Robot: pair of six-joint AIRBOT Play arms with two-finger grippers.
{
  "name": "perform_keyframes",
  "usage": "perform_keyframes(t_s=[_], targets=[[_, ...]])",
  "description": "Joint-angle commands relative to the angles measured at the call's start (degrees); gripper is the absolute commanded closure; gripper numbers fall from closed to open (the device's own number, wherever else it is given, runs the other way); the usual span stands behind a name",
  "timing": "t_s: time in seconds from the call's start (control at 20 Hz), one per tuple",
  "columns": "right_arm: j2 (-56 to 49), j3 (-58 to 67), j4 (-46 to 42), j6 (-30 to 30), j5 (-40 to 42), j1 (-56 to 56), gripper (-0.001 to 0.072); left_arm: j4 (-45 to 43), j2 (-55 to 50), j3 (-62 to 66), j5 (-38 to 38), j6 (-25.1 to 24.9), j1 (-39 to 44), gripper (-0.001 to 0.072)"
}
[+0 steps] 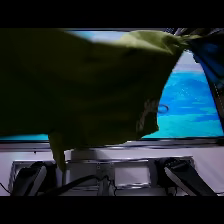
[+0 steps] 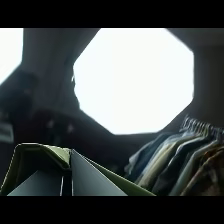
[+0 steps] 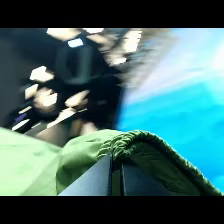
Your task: Fold the clothes and pants, and hang the long-sleeved shirts on hangers.
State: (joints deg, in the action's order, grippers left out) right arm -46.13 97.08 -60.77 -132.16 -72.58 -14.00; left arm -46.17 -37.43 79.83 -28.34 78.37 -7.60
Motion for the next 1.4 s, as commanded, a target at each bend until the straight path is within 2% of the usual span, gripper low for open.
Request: perform_keyframes(t_s=[0.0, 0.2, 0.4, 0.65, 0.8, 1.05, 1.15, 1.35], targets=[[-11.1, 0.1, -9.8, -3.1, 1.1, 0.0, 0.0675, 4.5, -13.5, 0.1, -0.3, -2.5, 2.4, 0.0706], [-28.8, 0.1, -11.2, -0.6, 9.8, 0.5, 0.0675, 4.4, -28.4, 0.1, 1.8, -11.8, 12.6, 0.0706], [-42.2, 0.1, -9.9, 0.3, 14.6, 4.0, 0.0676, 4.2, -38.7, 0.1, 5.2, -12.2, 14.9, 0.0706], [-47.8, 0.1, -6.7, 2.8, 18.8, 9.7, 0.0675, 4.2, -41.5, 0.1, 4.7, -12.2, 13.2, 0.0706], [-48.0, 0.1, -6.5, 7.5, 15.5, 12.2, 0.0676, 3.8, -40.9, 0.0, 0.5, -12.2, 13.2, 0.0707], [-48.0, 0.1, -8.6, 17.9, 4.6, 12.9, 0.0677, -1.8, -37.5, -3.3, -10.8, -11.1, 13.4, 0.0707], [-48.0, 0.1, -11.6, 20.8, -0.2, 12.9, 0.0677, -1.9, -33.1, -8.8, -11.6, -10.9, 13.3, 0.0707], [-48.0, 0.1, -19.6, 25.7, -6.7, 12.9, 0.0677, -1.8, -22.0, -21.9, -12.7, -6.3, 13.7, 0.0707]])
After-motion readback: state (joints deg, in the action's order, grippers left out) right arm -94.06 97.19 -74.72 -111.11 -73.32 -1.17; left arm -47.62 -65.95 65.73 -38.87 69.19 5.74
